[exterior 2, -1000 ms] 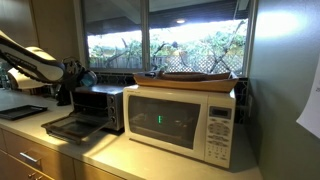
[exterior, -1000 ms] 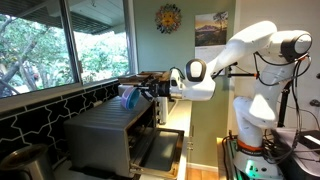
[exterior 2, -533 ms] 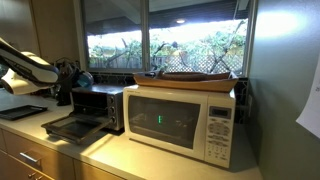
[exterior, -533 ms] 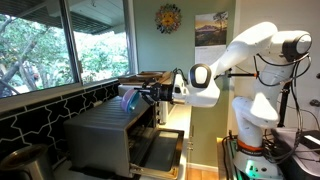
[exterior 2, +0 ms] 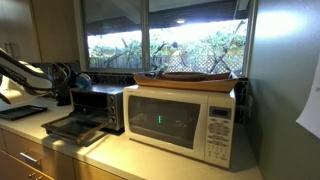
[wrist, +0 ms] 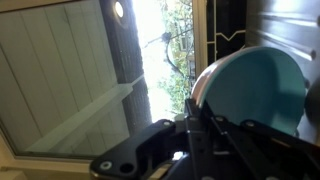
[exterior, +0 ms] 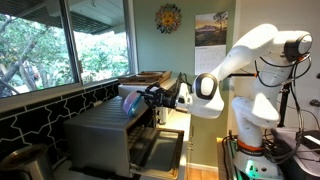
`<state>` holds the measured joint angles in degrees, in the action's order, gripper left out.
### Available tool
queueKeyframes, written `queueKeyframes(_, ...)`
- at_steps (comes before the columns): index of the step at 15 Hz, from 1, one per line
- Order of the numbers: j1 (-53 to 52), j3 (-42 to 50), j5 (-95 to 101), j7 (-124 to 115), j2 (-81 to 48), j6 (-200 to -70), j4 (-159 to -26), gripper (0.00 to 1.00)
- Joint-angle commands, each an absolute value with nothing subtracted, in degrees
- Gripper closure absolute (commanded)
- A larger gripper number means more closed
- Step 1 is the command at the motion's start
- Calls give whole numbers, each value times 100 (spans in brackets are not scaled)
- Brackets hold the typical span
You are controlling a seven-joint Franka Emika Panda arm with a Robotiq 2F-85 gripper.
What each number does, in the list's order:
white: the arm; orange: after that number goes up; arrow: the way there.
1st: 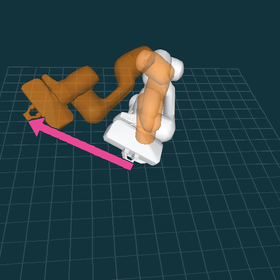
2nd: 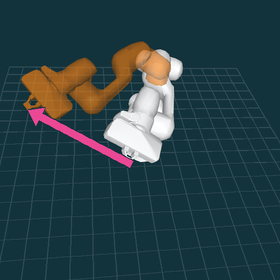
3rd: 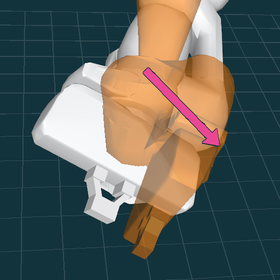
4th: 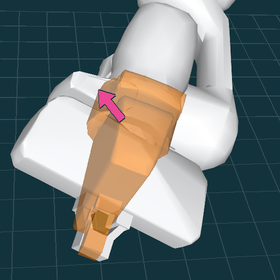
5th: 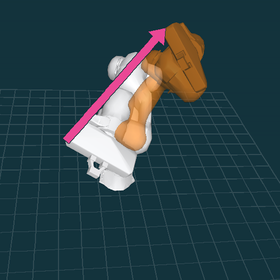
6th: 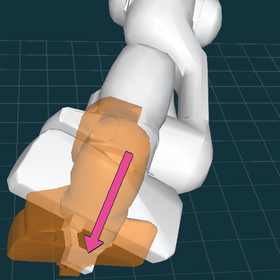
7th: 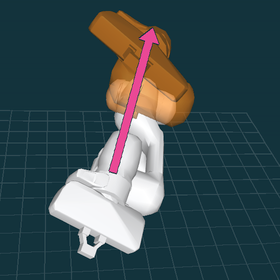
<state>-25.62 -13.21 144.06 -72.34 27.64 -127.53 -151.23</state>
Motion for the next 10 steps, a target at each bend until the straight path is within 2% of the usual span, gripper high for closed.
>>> queueKeyframes(1, -2621, -1405, 14406, -7056, 2573, -12160, -15283, 99)
queueKeyframes(2, -2286, -1726, 14406, -7187, 2552, -12164, -15279, 99)
queueKeyframes(7, -1902, -2018, 14406, -7193, 2433, -12273, -15237, 98)
queueKeyframes(8, -1828, -2066, 14406, -7210, 2424, -12269, -15223, 69)
queueKeyframes(10, -1687, -2178, 14406, -7197, 2401, -12316, -15209, 61)
